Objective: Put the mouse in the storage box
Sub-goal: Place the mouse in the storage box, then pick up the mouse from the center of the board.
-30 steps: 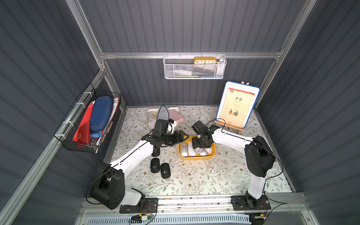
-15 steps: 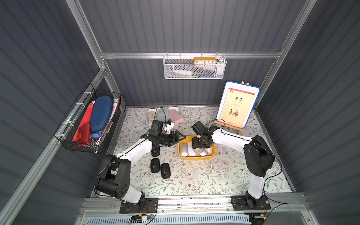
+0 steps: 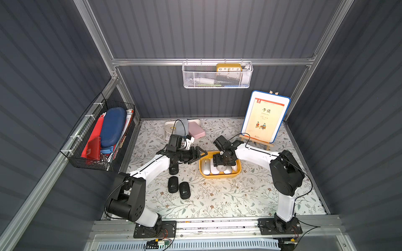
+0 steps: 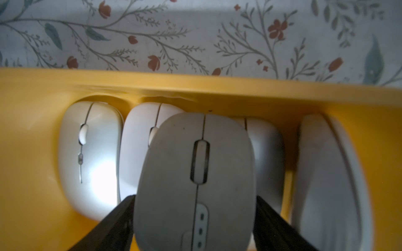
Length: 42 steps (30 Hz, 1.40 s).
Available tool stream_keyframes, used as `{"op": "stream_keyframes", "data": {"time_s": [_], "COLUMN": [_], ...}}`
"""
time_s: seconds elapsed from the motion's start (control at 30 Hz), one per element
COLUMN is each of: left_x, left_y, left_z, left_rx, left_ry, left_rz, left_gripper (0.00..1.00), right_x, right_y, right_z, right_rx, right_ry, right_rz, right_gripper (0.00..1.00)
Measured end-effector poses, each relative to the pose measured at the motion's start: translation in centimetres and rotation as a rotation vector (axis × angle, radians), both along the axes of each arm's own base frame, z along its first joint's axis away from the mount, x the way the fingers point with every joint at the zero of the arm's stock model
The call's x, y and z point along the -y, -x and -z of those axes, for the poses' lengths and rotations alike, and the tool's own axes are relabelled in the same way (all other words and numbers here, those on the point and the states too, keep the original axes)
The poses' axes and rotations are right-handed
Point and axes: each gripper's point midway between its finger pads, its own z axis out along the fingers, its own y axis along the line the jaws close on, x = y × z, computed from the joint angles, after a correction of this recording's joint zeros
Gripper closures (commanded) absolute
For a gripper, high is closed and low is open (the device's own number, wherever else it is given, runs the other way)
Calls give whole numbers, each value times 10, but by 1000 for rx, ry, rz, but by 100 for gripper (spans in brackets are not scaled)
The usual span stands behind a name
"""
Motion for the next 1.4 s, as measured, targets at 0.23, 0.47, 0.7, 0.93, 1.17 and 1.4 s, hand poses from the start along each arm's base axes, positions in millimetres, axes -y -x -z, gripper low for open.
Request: {"op": "stream_keyframes", "data": {"time_s": [0.23,0.47,0.7,0.93,1.17,1.4], "left_x": [-15,-66,-123,-151,-158,-152], "left_y": [1,24,88,132,147,142], "left_z": [-7,-29,-62,-46,-47,-49], "left_rx": [-30,-85,-118,-216,-232,-237], "left_ry": [-88,-219,-198,-238,-242,-228], "left_rz": [-79,-362,-647,-753,-765,-748], "left_gripper": [23,20,22,24,25,25], "right_x": [-6,-50,-113,-182,-198,-202], "right_y": [3,43,115,164,162,161], "right_z": [-35,-76,-89,-77,-7,11], "right_rx": [69,146,150,122,42,11], "right_ry": [-50,-108,-175,-291,-173,-141], "right_rz": [-8,-136,-307,-398,-372,-362], "right_gripper": [11,12,8,6,5,5]}}
